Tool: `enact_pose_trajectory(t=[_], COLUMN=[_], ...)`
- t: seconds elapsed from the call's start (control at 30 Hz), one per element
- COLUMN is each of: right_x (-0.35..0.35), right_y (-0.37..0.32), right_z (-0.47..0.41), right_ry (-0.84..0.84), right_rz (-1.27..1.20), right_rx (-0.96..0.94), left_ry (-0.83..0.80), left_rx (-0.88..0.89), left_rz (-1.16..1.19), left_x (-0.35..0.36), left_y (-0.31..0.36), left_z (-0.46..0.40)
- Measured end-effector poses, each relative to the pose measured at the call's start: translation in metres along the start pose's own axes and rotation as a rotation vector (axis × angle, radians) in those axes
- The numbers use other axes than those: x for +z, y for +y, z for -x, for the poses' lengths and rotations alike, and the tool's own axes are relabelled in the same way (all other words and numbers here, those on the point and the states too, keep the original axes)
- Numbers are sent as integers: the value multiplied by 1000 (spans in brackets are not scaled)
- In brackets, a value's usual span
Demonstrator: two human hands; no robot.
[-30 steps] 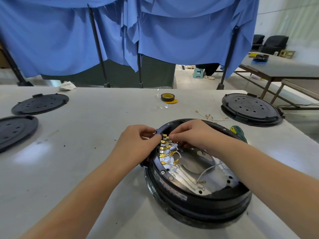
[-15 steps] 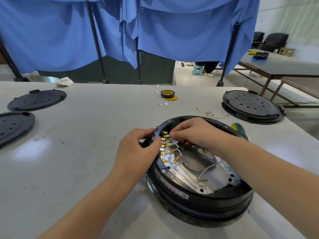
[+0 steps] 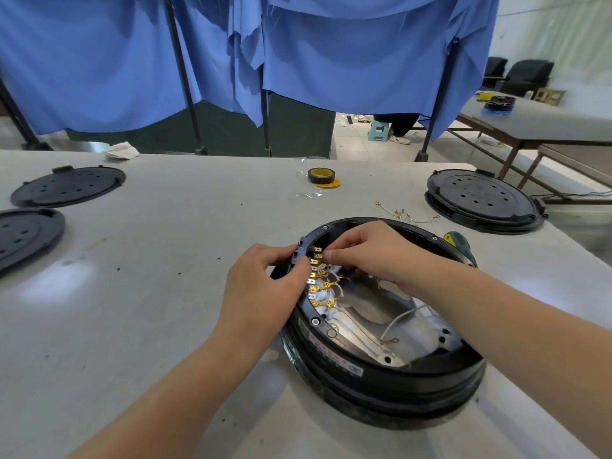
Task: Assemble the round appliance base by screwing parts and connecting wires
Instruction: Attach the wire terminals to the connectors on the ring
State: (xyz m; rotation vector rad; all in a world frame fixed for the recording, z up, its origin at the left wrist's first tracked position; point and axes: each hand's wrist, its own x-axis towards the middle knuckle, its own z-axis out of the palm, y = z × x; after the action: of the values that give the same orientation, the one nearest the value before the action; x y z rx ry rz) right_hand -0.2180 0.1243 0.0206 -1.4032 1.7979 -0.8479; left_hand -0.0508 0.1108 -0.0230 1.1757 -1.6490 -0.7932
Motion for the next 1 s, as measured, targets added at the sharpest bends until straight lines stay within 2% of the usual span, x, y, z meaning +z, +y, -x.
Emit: enact_pose_trajectory(t=[0.67, 1.0], right_x=[-1, -8], right_y=[0, -7], right_z=[3, 17], right_ry=[56, 104], right_rz=[56, 345], right_rx=[-99, -249], left_ry=[1, -23], left_rx=[-7, -3], left_rz=[-28, -29], left_x=[-3, -7], left_y=[1, 6], left_z=[-1, -1])
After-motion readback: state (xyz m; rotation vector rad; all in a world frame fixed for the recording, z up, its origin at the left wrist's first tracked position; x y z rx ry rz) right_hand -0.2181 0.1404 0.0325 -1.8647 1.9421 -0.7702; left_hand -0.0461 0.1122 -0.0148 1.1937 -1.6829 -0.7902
